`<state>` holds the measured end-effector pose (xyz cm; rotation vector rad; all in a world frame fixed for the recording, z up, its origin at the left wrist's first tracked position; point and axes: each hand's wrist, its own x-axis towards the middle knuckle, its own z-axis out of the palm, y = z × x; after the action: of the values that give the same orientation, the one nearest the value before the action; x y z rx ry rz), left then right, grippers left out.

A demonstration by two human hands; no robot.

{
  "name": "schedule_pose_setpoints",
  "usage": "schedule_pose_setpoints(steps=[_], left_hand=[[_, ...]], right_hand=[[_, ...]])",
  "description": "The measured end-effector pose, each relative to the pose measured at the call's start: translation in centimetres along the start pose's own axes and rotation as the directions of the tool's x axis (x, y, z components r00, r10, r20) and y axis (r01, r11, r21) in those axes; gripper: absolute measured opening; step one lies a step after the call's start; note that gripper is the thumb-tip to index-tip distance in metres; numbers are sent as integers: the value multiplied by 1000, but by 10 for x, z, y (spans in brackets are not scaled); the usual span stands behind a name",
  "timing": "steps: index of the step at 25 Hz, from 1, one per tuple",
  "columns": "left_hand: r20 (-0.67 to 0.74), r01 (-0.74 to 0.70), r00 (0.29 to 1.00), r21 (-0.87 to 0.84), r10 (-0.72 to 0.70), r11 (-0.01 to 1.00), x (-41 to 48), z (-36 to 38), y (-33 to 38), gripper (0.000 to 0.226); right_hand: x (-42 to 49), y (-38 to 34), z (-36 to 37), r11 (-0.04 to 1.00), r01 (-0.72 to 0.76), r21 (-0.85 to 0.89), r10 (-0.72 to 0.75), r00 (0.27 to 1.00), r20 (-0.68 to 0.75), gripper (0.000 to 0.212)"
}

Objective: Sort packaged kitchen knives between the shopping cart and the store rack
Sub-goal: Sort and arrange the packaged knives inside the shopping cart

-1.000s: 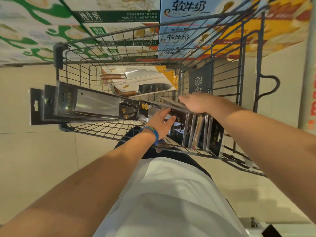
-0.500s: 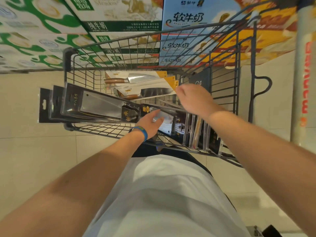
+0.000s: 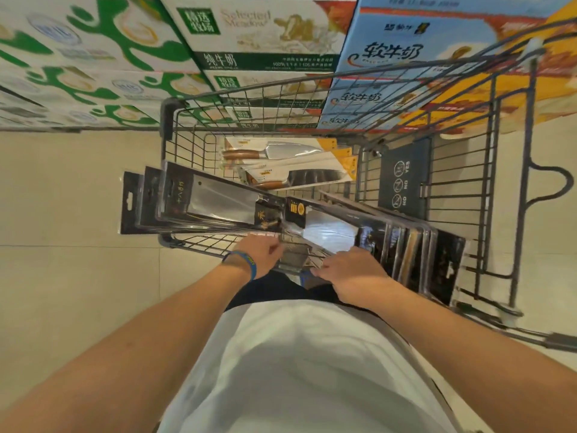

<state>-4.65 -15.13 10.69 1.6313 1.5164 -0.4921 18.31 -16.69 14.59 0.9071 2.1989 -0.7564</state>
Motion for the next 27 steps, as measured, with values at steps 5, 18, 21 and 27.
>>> schedule_pose_setpoints(steps=[5,18,21,27], left_hand=[[-36,-86,996,20,87,996,11,-7,10,48],[22,-19,999,-223,24,975,70,-56,-6,32],[-97,-32,995,-89,23,995,122,-79,-23,32],[-1,68,998,137,-68,988,234,-76,-37,43]], right_hand=[[-8,25,-7,994,-104,17,105,993,-46,62],[85,5,-80,869,-130,477,333,867,-371,52],[141,48,-94,900,-407,157,433,876,-212,58],[148,114,-81,781,-610,-137,624,747,229,40]])
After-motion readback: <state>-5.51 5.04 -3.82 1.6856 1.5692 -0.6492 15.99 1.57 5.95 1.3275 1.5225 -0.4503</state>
